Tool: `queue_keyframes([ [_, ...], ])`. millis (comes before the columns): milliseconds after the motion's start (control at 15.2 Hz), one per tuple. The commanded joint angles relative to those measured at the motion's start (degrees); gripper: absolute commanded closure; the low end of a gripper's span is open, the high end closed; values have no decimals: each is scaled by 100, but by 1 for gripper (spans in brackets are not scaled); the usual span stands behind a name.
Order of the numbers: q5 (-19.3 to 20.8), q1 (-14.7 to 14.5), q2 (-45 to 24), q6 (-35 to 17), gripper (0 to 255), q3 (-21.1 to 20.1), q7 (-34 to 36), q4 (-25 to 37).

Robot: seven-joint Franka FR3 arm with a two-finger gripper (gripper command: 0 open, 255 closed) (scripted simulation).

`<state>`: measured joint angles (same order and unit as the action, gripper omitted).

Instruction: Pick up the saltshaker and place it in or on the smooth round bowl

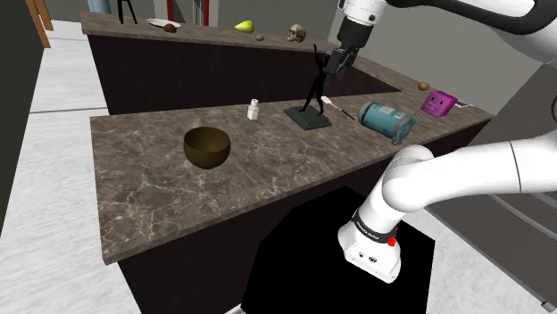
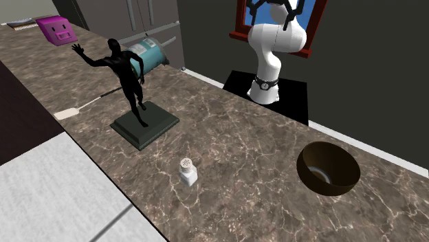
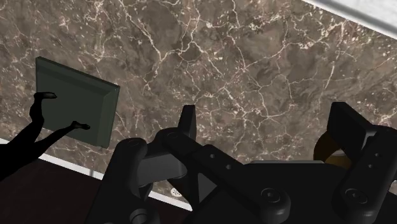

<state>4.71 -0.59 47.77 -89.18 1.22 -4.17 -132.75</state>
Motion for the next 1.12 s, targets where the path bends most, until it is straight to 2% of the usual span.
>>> queue_keyframes([
  [0,0,0,0,0,0,0,0,0],
  [528,194,63,-1488,-1234,0,243,-162,206],
  [1056,270,114,-3164,-2169,0,454,-333,904],
])
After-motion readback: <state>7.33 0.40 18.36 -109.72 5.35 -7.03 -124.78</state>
